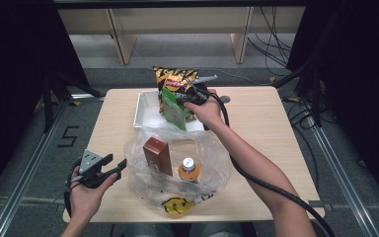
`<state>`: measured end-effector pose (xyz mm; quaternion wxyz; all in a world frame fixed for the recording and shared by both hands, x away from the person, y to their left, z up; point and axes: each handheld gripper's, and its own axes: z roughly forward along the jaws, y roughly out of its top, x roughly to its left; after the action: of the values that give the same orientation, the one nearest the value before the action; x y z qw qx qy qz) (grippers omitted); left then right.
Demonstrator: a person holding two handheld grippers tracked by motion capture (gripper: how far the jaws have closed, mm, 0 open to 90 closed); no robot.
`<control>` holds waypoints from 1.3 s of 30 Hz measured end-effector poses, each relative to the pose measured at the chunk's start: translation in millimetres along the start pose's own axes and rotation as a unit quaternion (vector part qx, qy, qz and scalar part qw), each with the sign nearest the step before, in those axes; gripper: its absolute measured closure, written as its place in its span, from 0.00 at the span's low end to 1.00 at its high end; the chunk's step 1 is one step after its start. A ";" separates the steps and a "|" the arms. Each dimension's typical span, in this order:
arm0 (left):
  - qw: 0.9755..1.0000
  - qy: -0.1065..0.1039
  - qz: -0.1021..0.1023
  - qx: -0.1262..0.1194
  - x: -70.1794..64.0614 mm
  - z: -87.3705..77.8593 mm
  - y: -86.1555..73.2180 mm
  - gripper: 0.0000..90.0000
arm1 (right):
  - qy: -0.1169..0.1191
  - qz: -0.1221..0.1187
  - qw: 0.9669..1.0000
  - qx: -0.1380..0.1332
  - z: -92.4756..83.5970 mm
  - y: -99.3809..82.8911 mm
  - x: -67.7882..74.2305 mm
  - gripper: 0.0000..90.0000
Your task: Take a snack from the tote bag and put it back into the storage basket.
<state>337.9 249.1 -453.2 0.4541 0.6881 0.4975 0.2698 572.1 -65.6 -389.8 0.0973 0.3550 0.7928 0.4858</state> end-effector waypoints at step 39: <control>1.000 0.001 0.001 0.002 -0.1 0.8 -0.5 0.47 | -0.057 -0.039 0.998 -0.003 13.5 -3.3 -9.5 0.85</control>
<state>338.3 248.8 -454.0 0.4520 0.6891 0.4979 0.2701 584.2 -63.3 -401.3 0.1622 0.3505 0.7979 0.4629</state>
